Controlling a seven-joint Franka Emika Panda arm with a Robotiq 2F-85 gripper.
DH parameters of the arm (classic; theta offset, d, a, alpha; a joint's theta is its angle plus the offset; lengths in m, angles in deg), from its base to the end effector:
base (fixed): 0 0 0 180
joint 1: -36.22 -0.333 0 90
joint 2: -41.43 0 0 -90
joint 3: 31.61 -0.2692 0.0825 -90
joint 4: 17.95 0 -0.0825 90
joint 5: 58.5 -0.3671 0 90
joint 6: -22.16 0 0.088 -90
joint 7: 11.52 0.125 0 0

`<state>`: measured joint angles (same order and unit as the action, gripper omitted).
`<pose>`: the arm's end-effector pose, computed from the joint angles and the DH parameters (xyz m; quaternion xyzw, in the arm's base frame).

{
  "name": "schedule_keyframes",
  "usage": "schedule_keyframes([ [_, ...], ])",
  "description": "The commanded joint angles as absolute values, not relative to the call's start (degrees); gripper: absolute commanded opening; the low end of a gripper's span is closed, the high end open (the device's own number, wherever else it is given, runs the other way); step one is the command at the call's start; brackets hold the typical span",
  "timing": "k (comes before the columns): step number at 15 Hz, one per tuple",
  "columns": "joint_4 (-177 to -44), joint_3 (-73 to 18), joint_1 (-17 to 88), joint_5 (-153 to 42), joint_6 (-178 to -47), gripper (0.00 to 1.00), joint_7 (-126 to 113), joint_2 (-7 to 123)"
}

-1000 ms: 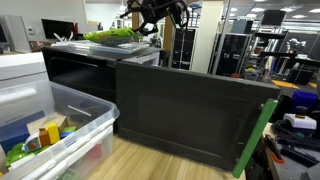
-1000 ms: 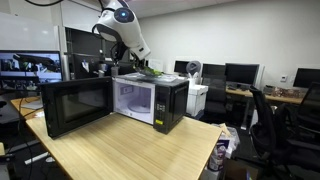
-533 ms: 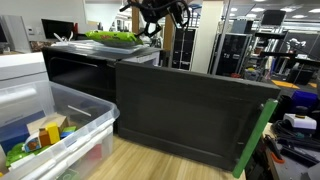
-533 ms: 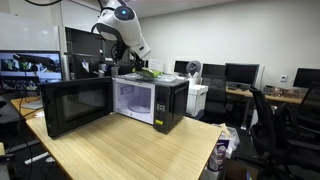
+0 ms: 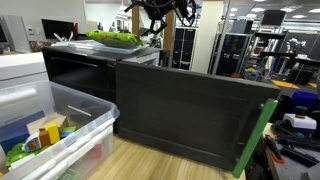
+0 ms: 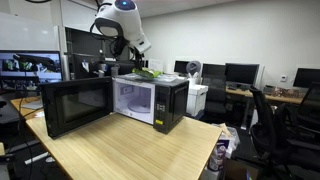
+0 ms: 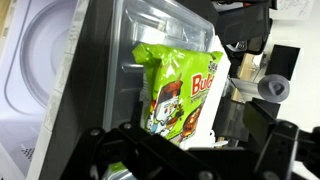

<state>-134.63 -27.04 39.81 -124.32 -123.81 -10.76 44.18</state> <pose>0.5830 -0.0860 0.4155 -0.7868 0.4305 -0.2187 0.3845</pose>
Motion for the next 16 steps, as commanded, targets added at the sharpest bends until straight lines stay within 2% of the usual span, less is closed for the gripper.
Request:
schedule_keyframes([
  [1, -138.15, -26.19, 40.76, -117.72, -121.26, 1.00, -4.83, 40.01],
  [11, -138.28, -22.89, 44.15, -95.85, -101.28, 1.00, 7.78, 32.25],
  [16, -137.44, -21.94, 44.24, -96.19, -82.44, 1.00, 6.69, 27.37],
])
